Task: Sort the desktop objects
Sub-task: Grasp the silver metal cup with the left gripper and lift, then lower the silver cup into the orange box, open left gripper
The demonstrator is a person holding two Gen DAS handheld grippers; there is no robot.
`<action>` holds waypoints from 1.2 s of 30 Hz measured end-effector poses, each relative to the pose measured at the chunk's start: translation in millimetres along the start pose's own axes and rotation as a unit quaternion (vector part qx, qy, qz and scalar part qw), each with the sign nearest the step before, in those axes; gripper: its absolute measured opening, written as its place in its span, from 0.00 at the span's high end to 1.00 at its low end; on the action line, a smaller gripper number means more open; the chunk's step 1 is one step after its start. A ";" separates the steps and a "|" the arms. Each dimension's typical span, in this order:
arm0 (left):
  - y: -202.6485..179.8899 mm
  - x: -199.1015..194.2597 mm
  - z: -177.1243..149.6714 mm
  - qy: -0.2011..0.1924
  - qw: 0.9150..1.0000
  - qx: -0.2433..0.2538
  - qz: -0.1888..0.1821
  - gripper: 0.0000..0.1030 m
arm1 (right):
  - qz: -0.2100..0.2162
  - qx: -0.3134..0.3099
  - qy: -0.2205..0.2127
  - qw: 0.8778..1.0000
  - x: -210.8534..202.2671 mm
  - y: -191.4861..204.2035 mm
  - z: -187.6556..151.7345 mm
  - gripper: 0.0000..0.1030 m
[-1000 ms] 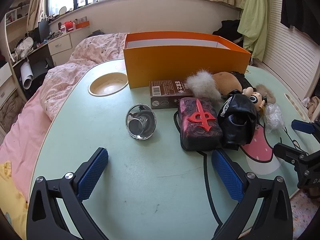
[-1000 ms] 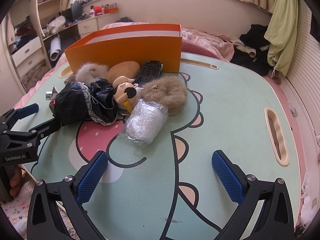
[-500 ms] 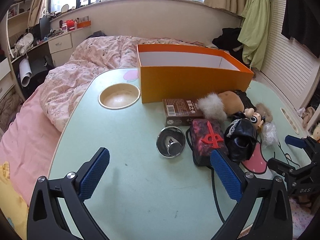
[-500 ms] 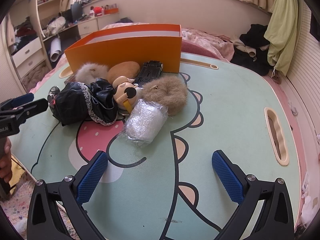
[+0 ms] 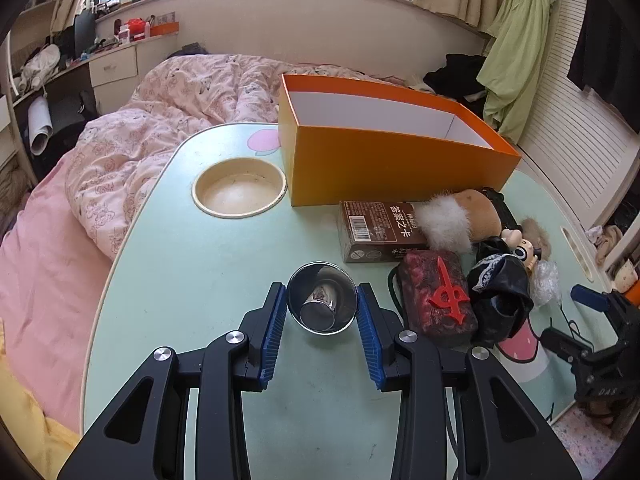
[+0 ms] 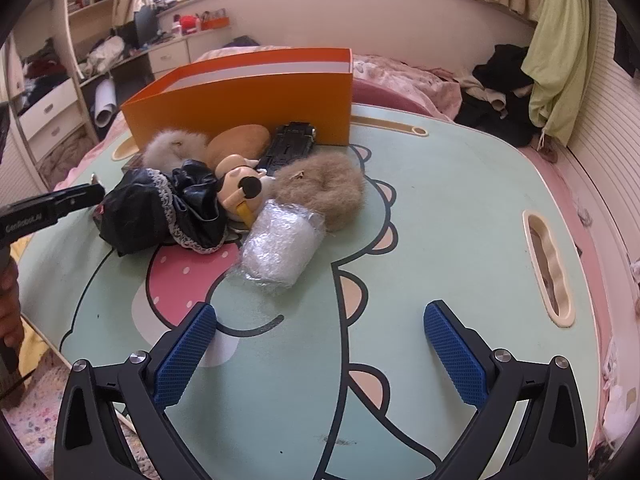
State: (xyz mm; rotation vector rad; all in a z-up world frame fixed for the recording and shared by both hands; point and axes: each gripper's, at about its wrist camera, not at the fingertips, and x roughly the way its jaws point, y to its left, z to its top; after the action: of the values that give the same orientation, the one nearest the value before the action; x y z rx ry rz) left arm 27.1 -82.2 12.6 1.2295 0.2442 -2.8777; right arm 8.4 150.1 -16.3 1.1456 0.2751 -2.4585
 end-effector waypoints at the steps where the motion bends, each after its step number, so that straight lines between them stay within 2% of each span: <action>1: -2.4 -3.0 -1.3 -0.004 1.000 0.003 -0.002 0.64 | 0.005 0.009 0.002 1.000 0.7 -3.1 2.1 0.00; 4: -10.2 -14.2 -3.5 -0.015 1.000 0.011 -0.012 0.64 | 0.029 0.049 0.009 0.998 5.6 -12.8 15.4 0.00; 7: -17.6 -20.5 -2.1 -0.022 0.999 0.016 -0.019 0.64 | 0.029 0.064 0.017 0.997 11.4 -13.2 28.8 0.03; 9: -21.7 -22.2 -2.3 -0.023 0.999 0.018 -0.024 0.64 | 0.029 0.057 0.020 0.998 12.0 -8.4 31.5 0.21; 10: -23.3 -22.5 -2.7 -0.022 0.999 0.019 -0.027 0.64 | 0.023 0.051 0.020 0.998 11.2 -6.0 31.0 0.27; 12: -25.5 -22.2 -4.0 -0.023 0.999 0.022 -0.029 0.64 | 0.009 0.039 0.011 0.999 6.1 -1.5 25.8 0.57; 14: -26.9 -21.2 -4.3 -0.023 0.999 0.025 -0.032 0.64 | 0.022 0.036 0.001 0.999 -1.8 -1.4 17.7 0.72; 18: -26.5 -20.6 -3.7 -0.020 0.999 0.023 -0.034 0.64 | 0.040 0.030 -0.037 0.998 -25.5 -7.3 5.6 0.72; 22: -31.7 -28.4 10.6 -0.034 0.998 0.030 -0.038 0.64 | 0.052 0.033 -0.056 0.997 -41.3 -12.0 20.6 0.72; 25: -39.8 -31.9 40.0 -0.048 0.997 0.042 -0.041 0.64 | 0.045 0.017 -0.062 0.997 -40.7 -7.9 51.5 0.72; 28: -49.6 -23.1 79.0 -0.054 0.996 0.058 -0.035 0.64 | 0.058 0.013 -0.062 0.996 -31.5 -4.4 87.4 0.72; 32: -57.0 11.4 130.6 -0.031 0.997 0.063 -0.040 0.64 | 0.080 0.015 -0.046 0.996 -5.9 -4.3 137.2 0.72; 34: -58.1 33.5 147.9 -0.020 0.998 0.062 -0.024 0.64 | 0.085 0.024 -0.032 0.996 12.0 -6.9 156.2 0.72; 36: -56.9 54.3 159.1 -0.011 0.998 0.055 0.008 0.64 | 0.083 0.029 -0.012 0.996 33.3 -7.6 171.1 0.71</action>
State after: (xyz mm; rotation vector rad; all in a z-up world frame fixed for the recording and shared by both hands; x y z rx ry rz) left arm -128.3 -45.7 90.0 1.2074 0.0758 -2.9256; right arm -131.4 88.8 68.1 1.1140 0.0985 -2.3464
